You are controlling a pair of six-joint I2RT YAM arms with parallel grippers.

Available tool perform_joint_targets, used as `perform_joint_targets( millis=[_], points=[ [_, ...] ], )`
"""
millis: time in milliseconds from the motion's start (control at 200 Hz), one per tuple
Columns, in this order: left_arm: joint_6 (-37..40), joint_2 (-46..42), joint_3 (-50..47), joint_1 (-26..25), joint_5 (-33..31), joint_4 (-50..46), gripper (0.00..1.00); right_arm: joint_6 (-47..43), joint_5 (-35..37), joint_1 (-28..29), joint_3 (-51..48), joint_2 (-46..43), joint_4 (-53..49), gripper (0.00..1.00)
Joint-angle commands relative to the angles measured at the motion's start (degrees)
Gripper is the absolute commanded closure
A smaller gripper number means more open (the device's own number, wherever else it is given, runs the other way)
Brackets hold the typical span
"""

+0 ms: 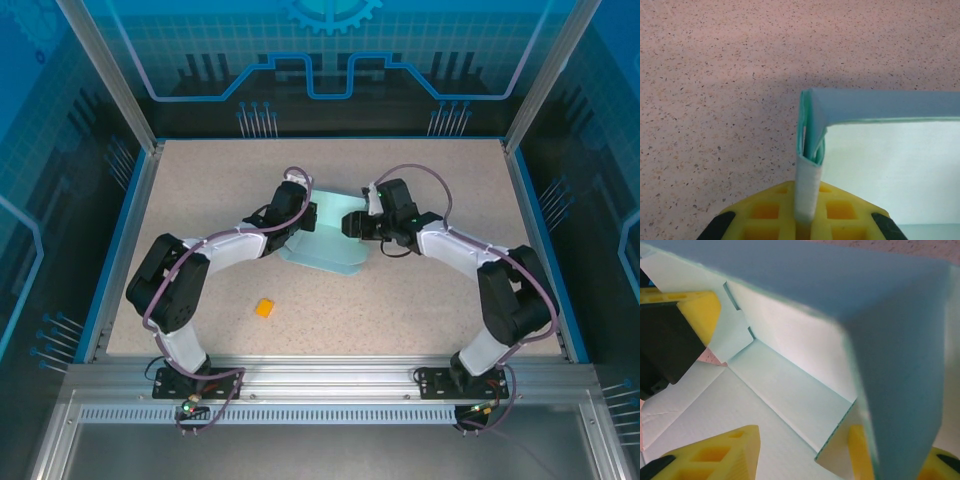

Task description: Fold the paper box

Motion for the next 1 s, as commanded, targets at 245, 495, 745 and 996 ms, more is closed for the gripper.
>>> perform_joint_targets(
  millis=[245, 495, 745, 996],
  points=[
    [-0.8, -1.0, -0.1, -0.4, 0.8, 1.8, 0.99, -1.8, -1.1, 2.2, 1.6, 2.2, 0.0, 0.52],
    [-0.6, -1.0, -0.3, -0.3, 0.2, 1.7, 0.99, -6.5, 2.1, 1.5, 1.9, -2.2, -6.1, 0.49],
    [-0.4, -1.3, 0.0, -0.2, -0.2, 1.3, 0.99, -11.1, 3.6, 0.2, 3.0, -7.0, -12.8, 0.47],
    [-0.3, -1.6, 0.1, -0.2, -0.3, 1.0, 0.99, -16.2, 6.0, -1.1, 4.1, -12.9, -20.0, 0.47]
  ],
)
